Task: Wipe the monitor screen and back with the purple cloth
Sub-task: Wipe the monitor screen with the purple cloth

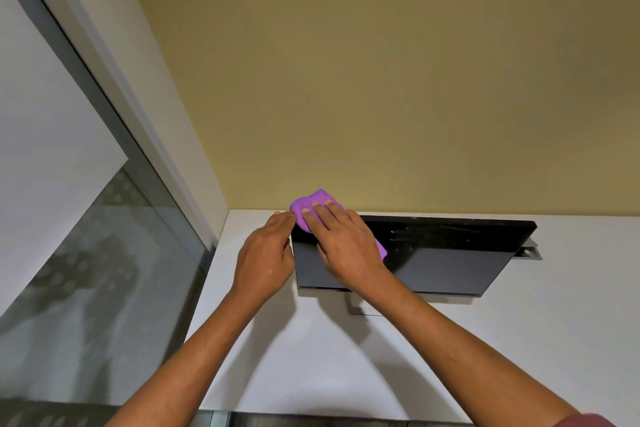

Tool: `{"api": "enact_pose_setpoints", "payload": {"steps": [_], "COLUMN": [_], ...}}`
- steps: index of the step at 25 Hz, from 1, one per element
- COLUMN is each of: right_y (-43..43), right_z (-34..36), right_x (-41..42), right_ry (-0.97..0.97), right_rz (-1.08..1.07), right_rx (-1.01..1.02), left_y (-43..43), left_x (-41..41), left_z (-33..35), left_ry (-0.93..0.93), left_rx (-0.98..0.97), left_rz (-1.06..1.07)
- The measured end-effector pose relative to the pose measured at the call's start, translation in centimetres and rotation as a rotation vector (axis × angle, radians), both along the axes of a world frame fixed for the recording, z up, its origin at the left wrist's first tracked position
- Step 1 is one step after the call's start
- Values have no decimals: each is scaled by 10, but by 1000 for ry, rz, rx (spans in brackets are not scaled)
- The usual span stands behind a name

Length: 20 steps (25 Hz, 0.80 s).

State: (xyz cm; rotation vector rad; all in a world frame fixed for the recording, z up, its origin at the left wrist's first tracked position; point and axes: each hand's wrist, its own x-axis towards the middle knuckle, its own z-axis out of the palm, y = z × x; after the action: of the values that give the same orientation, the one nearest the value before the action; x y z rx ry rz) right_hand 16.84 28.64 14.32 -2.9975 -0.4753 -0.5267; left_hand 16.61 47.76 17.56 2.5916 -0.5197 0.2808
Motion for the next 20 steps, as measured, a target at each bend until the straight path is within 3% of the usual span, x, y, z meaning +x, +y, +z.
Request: {"api": "enact_pose_setpoints", "payload": {"steps": [10, 20], "right_y": [-68, -24], "right_z": [-1, -9], "right_x": [-30, -17], "right_ry": [-51, -122], "right_rz": [-138, -114], "right_rx": [12, 54], "left_y": [7, -2], "left_x": [8, 3], "left_z": [-4, -8], "left_ry": [10, 12], "left_rx": [54, 117], "left_rz": [-28, -33]}}
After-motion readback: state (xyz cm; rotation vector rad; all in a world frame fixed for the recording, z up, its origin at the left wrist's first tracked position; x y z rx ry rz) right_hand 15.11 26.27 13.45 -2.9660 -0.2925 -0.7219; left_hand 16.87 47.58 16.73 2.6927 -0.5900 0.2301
